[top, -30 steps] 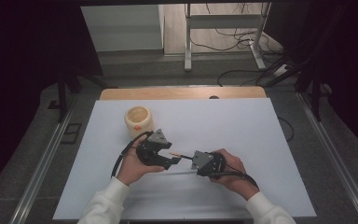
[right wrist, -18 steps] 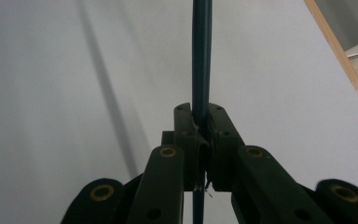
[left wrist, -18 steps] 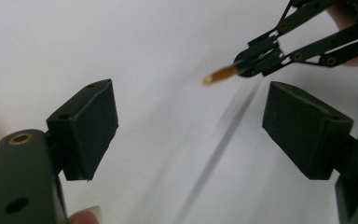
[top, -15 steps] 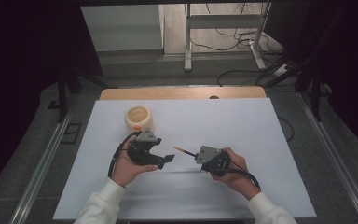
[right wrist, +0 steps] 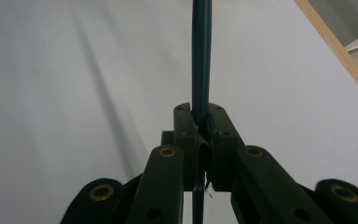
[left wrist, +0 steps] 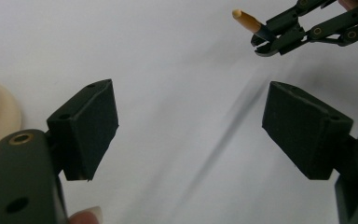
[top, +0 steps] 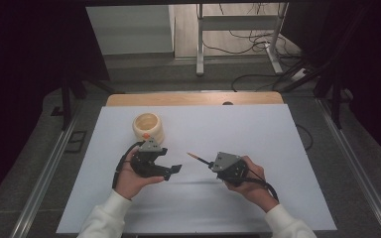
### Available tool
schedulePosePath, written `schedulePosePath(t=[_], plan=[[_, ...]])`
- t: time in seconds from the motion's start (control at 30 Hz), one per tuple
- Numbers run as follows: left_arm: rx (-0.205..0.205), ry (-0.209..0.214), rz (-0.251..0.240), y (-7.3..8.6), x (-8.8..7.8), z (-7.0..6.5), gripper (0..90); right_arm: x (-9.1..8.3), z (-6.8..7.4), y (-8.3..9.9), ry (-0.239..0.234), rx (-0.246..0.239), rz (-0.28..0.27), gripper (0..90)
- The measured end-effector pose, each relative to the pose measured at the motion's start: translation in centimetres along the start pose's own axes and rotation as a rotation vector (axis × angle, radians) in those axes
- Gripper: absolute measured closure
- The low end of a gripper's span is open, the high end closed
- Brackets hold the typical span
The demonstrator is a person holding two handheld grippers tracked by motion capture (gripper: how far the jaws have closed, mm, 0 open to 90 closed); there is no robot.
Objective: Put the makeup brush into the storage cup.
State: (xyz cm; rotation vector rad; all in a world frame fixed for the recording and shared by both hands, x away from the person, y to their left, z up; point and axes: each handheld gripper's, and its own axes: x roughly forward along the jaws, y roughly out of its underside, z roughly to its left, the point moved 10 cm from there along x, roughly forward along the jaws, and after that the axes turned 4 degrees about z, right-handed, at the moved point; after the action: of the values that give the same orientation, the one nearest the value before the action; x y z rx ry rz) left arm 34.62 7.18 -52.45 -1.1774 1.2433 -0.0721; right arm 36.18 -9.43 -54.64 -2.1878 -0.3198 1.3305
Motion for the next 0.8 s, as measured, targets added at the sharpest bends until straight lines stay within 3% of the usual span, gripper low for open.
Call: schedulePosePath(t=[0.8], plan=[[-0.035,-0.003,0.003,1.1,-0.2,0.5,19.2,-0.6,-0.5,0.2,-0.010,0.058,-0.030,84.6]])
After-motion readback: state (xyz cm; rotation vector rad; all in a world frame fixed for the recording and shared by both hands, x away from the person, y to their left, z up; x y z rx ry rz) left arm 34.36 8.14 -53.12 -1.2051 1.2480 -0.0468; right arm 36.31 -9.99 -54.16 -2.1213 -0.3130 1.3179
